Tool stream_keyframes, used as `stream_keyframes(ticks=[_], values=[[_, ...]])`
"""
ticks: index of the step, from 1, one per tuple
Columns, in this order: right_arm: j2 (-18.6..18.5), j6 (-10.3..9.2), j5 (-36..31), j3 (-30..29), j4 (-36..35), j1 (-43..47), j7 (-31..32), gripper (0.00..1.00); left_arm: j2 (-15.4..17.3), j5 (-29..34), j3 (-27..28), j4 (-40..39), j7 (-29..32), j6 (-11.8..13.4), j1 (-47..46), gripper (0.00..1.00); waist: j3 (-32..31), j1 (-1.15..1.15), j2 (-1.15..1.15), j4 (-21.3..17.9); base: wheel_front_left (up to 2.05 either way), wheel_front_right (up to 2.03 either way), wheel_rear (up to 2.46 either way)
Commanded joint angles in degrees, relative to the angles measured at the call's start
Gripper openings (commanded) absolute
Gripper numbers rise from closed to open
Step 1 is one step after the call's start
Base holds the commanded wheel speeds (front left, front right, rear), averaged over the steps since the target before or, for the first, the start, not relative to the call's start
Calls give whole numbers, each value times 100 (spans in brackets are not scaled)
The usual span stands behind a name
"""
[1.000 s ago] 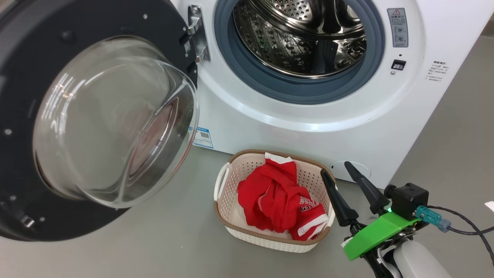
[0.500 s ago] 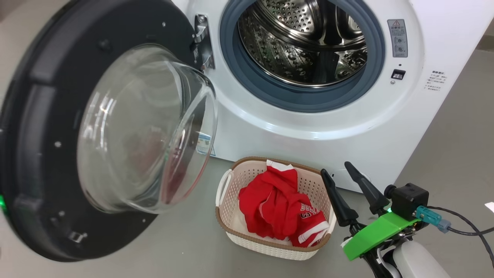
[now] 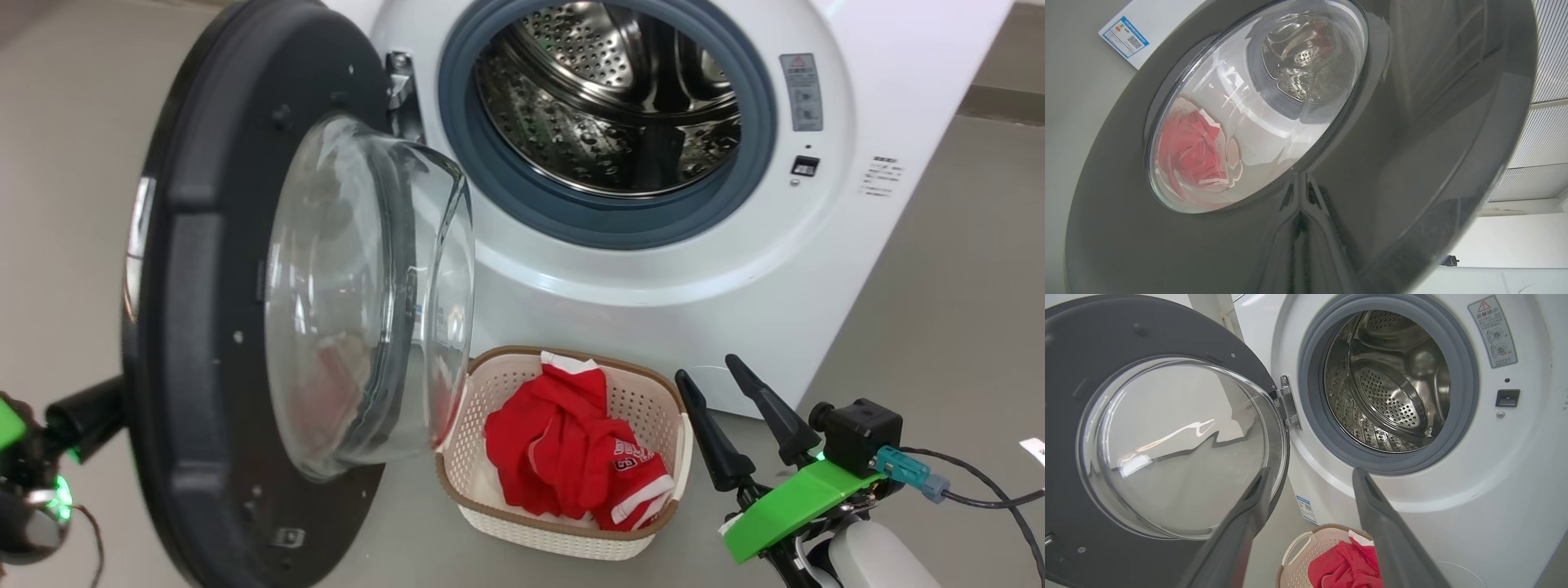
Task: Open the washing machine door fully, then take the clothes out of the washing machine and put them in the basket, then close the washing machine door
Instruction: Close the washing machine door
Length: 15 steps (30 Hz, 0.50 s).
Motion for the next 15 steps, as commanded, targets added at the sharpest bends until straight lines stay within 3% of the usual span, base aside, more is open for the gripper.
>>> stream_keyframes(ticks=[1,8,15], values=[[28,9,71,139,-142,6,-44,100,123,-64,137,-373,72,69,-69,0,-22,0,0,-99,0,0,0],[35,9,65,130,-158,-2,-44,100,-164,-108,30,-999,17,285,170,0,-8,0,0,-401,0,0,0],[14,9,60,139,-156,-15,-44,100,-302,-141,23,-1211,-42,340,197,0,13,0,0,-696,0,0,0]])
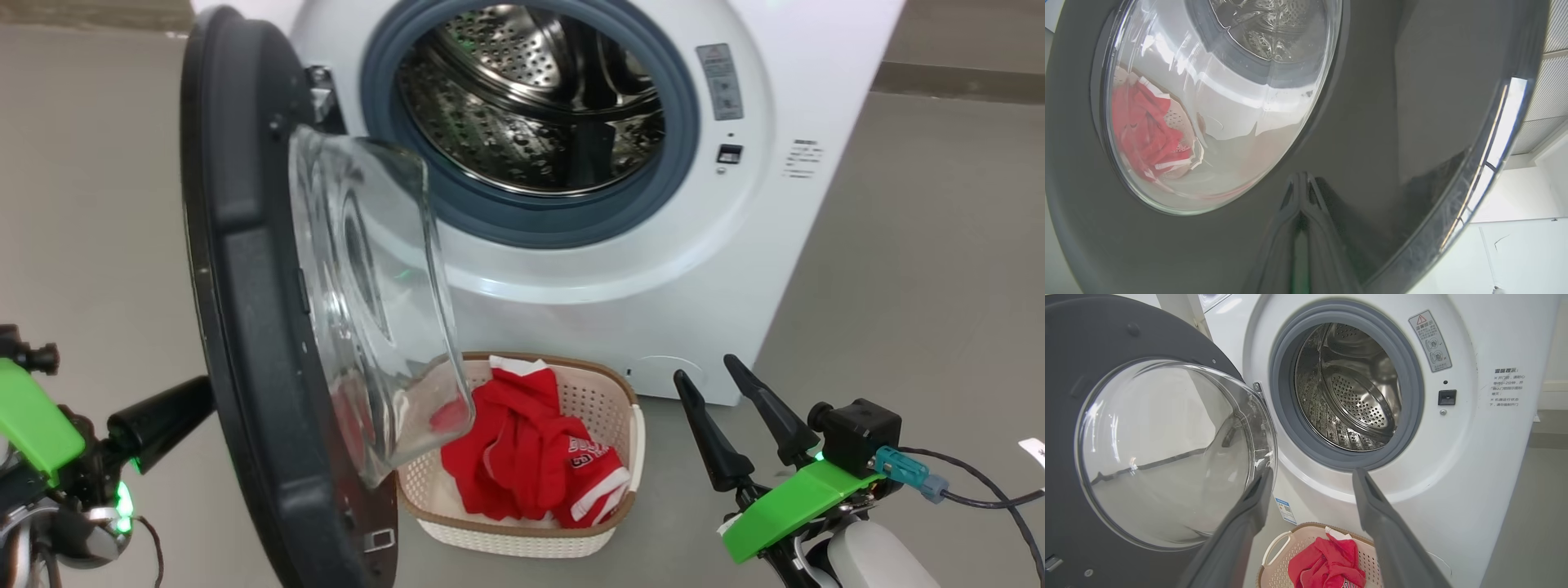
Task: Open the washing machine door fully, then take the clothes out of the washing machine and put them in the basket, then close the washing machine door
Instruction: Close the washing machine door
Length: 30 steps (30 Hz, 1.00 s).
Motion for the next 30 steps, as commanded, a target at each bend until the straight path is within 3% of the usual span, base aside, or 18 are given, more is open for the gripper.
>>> stream_keyframes(ticks=[1,30], values=[[1,9,59,130,-148,-23,-44,100,120,-64,185,-248,5,15,-196,0,16,0,0,-141,0,0,0],[-54,9,-10,12,-213,-156,-44,100,-458,279,89,-165,-781,-343,-850,0,251,0,0,-1659,0,0,0]])
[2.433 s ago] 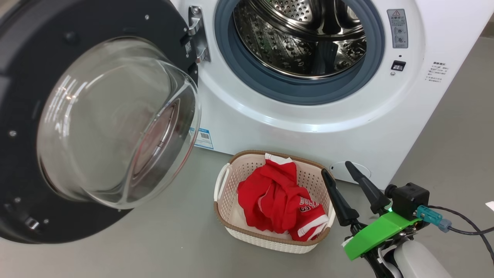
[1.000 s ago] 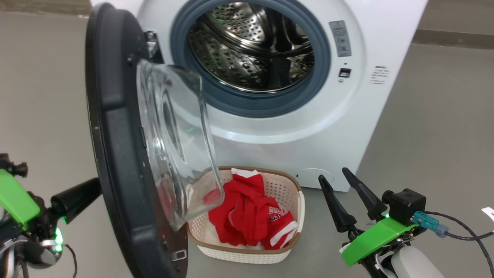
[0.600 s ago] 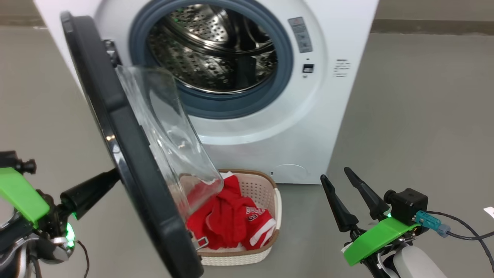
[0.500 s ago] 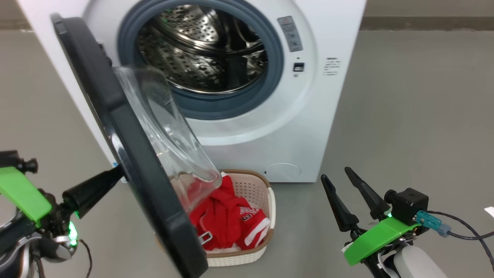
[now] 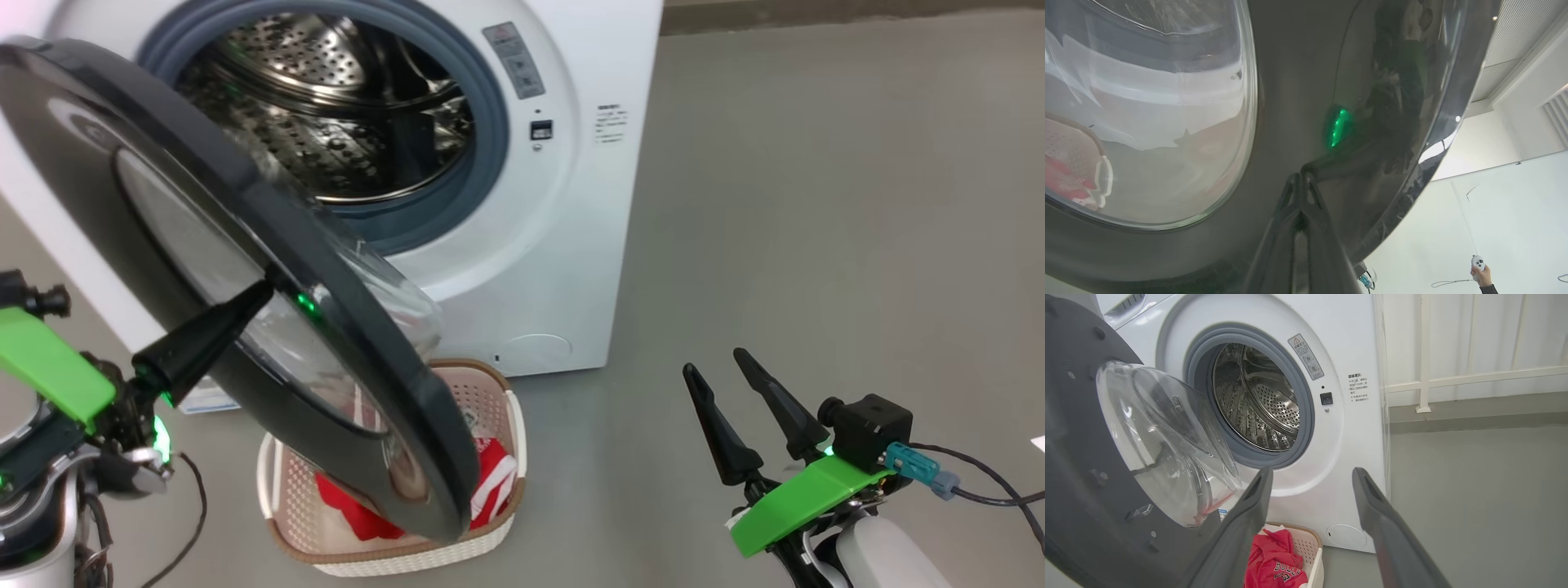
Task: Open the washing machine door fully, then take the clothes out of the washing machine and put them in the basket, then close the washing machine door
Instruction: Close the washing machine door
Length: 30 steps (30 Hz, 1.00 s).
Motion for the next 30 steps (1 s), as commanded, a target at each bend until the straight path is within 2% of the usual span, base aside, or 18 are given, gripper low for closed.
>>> stream_keyframes(ticks=[1,12,30], values=[[8,9,-10,77,-169,-151,-44,100,101,95,163,-100,-67,-121,-382,0,81,0,0,-188,0,0,0],[56,9,-38,3,-199,-151,-44,100,82,235,156,127,-235,-269,-633,0,176,0,0,-550,0,0,0],[61,9,-58,28,-155,-141,-44,100,-10,351,110,350,-387,-442,-722,0,117,0,0,-460,0,0,0]])
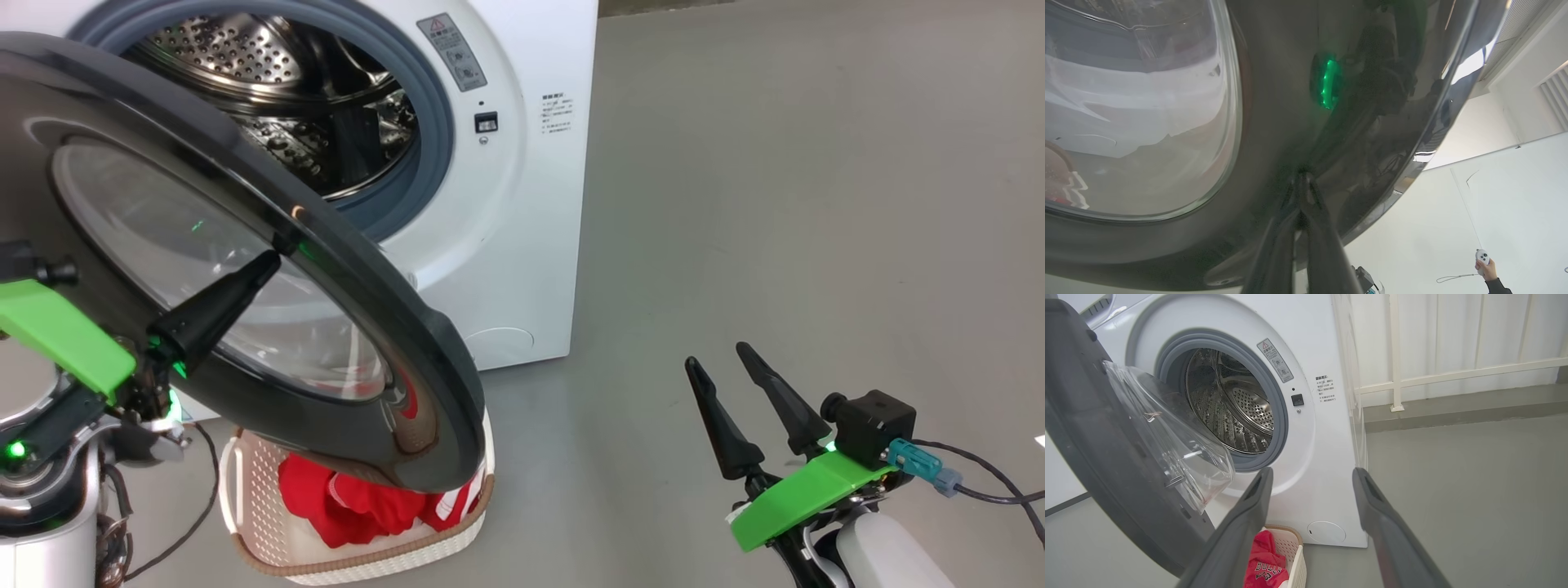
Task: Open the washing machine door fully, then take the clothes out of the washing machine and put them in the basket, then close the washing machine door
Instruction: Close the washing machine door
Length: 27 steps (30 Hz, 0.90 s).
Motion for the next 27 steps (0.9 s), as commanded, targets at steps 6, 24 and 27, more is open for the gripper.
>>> stream_keyframes(ticks=[6,24,27], values=[[20,9,-11,142,-137,-122,-44,100,159,94,201,-149,-87,-106,-297,0,39,0,0,49,0,0,0],[50,9,-60,16,-197,-71,-44,100,618,1121,249,-633,-775,-940,161,100,181,0,0,235,0,0,0],[45,9,-62,7,-198,-71,-44,100,587,1246,265,-717,-948,-1044,270,100,180,0,0,258,0,0,0]])
